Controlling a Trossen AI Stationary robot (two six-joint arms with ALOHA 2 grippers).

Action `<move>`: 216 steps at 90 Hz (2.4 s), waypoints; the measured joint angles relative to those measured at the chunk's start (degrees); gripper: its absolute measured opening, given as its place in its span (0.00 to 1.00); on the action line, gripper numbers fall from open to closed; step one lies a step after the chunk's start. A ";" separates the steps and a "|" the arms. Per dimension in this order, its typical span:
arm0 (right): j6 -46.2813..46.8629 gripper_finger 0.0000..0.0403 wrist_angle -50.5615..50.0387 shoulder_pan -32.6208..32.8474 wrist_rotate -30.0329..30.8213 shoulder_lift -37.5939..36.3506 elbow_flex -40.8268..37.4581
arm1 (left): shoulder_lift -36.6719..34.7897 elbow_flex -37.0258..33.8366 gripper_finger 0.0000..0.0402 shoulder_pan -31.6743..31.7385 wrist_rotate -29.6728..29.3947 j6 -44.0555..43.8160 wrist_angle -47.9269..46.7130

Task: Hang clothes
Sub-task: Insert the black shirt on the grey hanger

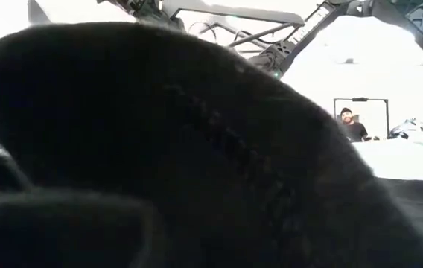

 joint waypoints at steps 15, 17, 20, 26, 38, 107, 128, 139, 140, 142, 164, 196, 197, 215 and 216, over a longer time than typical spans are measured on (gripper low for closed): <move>-2.91 0.01 -8.58 -4.53 2.71 -4.15 0.00 | -0.18 0.00 0.07 0.00 -3.99 -0.52 -2.94; -3.91 0.01 -9.79 -5.08 3.41 -5.01 0.00 | -0.19 0.00 0.07 0.02 -4.52 -0.86 -3.20; -4.94 0.01 -11.34 -5.92 3.83 -6.21 0.00 | -0.23 0.00 0.07 0.02 -5.18 -1.34 -3.44; -5.59 0.00 -14.57 -7.57 3.77 -8.88 -0.02 | -0.43 0.00 0.07 0.00 -6.35 -2.43 -3.75; -7.35 0.00 -18.78 -10.77 4.60 -13.95 -0.04 | -0.44 0.02 0.07 0.03 -10.02 -4.18 -3.87; -12.97 0.00 -30.73 -18.32 10.24 -20.30 0.02 | -1.26 0.02 0.06 6.79 -30.29 -19.90 -5.04; -12.84 0.00 -32.67 -19.51 9.61 -21.34 0.11 | -4.18 -0.04 0.06 8.03 -32.56 -21.52 -1.24; -13.04 0.00 -33.41 -19.19 9.69 -21.25 0.02 | -4.41 -0.04 0.06 8.32 -32.77 -20.53 -2.37; -13.03 0.00 -33.35 -19.18 9.70 -21.25 0.02 | -4.43 -0.04 0.06 8.33 -32.71 -20.31 -2.70; -12.95 0.00 -33.12 -19.13 9.71 -21.24 0.02 | -4.44 -0.04 0.06 8.36 -32.37 -19.89 -3.40; -11.47 0.00 -32.50 -19.59 10.01 -21.28 -0.04 | -4.83 -0.37 0.06 7.54 -29.19 -17.05 -5.12; -11.58 0.00 -32.14 -20.15 10.70 -24.66 2.15 | -4.94 -0.24 0.06 7.56 -27.09 -14.74 -7.64; -11.59 0.00 -32.14 -20.14 10.74 -24.75 2.30 | -4.91 -0.24 0.06 7.56 -26.92 -14.74 -7.66; -13.10 0.00 -34.30 -18.52 11.84 -25.53 5.80 | -4.85 -0.15 0.06 7.56 -25.58 -14.66 -7.79; -13.14 0.00 -34.41 -18.39 11.91 -25.53 6.12 | -4.85 -0.15 0.06 7.56 -25.55 -14.64 -7.82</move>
